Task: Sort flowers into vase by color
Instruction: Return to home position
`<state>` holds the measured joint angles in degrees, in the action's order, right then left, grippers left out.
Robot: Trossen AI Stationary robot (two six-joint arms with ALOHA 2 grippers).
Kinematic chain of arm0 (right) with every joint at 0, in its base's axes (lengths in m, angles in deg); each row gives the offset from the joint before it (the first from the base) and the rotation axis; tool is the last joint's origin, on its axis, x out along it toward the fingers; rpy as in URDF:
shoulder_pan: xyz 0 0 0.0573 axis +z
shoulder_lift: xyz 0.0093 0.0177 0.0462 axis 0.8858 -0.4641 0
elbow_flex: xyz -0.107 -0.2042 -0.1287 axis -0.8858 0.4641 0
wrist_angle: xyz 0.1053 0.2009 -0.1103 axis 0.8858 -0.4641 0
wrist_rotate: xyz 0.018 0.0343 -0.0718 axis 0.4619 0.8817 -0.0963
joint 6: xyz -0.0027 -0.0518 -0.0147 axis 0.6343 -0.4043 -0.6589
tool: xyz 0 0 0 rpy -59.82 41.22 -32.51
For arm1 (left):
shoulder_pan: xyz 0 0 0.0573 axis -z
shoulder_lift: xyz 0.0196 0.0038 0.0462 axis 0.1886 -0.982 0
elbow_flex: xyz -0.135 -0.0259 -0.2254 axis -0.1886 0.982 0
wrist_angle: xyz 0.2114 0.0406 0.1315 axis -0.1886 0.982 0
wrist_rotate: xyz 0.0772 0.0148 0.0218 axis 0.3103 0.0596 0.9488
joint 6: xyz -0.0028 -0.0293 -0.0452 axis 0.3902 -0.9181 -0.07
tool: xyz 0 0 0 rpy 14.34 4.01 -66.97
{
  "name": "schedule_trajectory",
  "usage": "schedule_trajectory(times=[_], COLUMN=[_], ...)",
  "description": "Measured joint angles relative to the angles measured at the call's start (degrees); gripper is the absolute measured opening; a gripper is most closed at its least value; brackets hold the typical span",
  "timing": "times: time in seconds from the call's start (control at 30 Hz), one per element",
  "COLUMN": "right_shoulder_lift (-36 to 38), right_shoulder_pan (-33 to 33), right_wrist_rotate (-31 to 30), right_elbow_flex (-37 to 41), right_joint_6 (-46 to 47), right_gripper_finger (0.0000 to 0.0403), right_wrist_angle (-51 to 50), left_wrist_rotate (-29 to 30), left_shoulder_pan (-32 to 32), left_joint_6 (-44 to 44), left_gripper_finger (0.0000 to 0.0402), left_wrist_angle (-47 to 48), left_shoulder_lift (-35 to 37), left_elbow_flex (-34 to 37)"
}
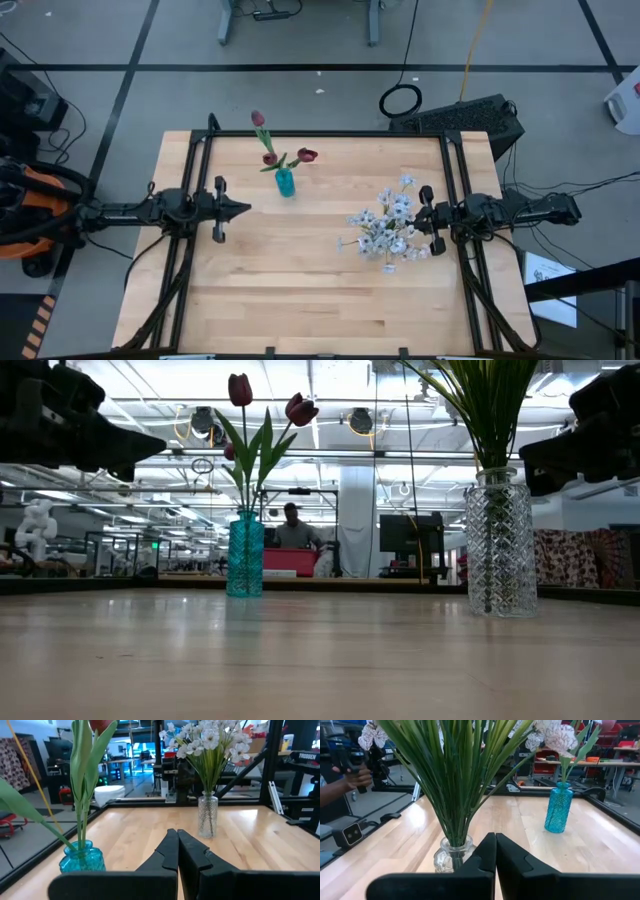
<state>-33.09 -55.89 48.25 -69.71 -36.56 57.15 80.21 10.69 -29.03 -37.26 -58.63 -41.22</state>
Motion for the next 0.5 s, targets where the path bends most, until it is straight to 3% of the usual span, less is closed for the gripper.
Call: schedule_trajectory(times=[0.27,0.5], right_shoulder_lift=[0.0,0.0], right_shoulder_pan=[0.0,0.0], right_wrist_rotate=[-0.1,0.1], right_elbow_flex=[0.0,0.0], right_joint_6=[-0.2,7.1], right_gripper_finger=[0.0000,0.0000], right_wrist_angle=[0.5,1.1], left_wrist_rotate=[0.0,0.0], left_shoulder_pan=[0.0,0.0], left_joint_6=[-2.9,-3.0], left_gripper_finger=[0.0000,0.0000], left_wrist_angle=[0.1,0.2], left_shoulder_lift=[0.0,0.0], left_elbow_flex=[0.0,0.0])
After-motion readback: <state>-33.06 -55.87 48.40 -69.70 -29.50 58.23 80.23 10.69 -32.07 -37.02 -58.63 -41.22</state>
